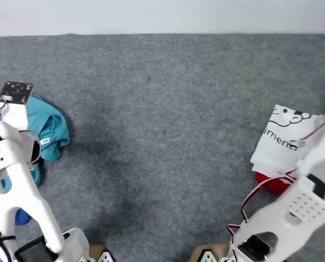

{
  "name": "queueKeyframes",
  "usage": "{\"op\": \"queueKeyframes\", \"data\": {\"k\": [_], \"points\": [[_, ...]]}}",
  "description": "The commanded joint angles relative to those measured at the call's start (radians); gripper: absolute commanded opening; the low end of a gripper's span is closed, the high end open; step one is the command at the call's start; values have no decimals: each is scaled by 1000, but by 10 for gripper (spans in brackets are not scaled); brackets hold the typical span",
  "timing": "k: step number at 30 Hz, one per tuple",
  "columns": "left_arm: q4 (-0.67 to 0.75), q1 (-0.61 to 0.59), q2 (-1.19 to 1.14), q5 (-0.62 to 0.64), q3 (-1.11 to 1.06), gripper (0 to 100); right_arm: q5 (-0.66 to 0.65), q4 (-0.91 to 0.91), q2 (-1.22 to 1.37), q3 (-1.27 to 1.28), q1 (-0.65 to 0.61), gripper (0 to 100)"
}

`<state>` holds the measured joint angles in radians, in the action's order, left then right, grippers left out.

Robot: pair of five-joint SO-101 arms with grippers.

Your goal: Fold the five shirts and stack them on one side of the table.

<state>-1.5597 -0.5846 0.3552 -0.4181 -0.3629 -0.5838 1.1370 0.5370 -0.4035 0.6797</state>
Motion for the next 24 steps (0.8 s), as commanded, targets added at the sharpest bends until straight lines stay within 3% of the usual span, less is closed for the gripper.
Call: {"op": "queueKeyframes", "data": {"k": [1,7,15,24], "points": [[6,6,35,-12,10,6,9,124,-62,-40,48,11],[6,6,35,-12,10,6,9,415,-140,-68,45,11],[-9,6,35,-12,12,6,-11,572,-268,-63,44,11],[-25,5,35,-12,13,6,-187,473,-27,-63,214,12]]}}
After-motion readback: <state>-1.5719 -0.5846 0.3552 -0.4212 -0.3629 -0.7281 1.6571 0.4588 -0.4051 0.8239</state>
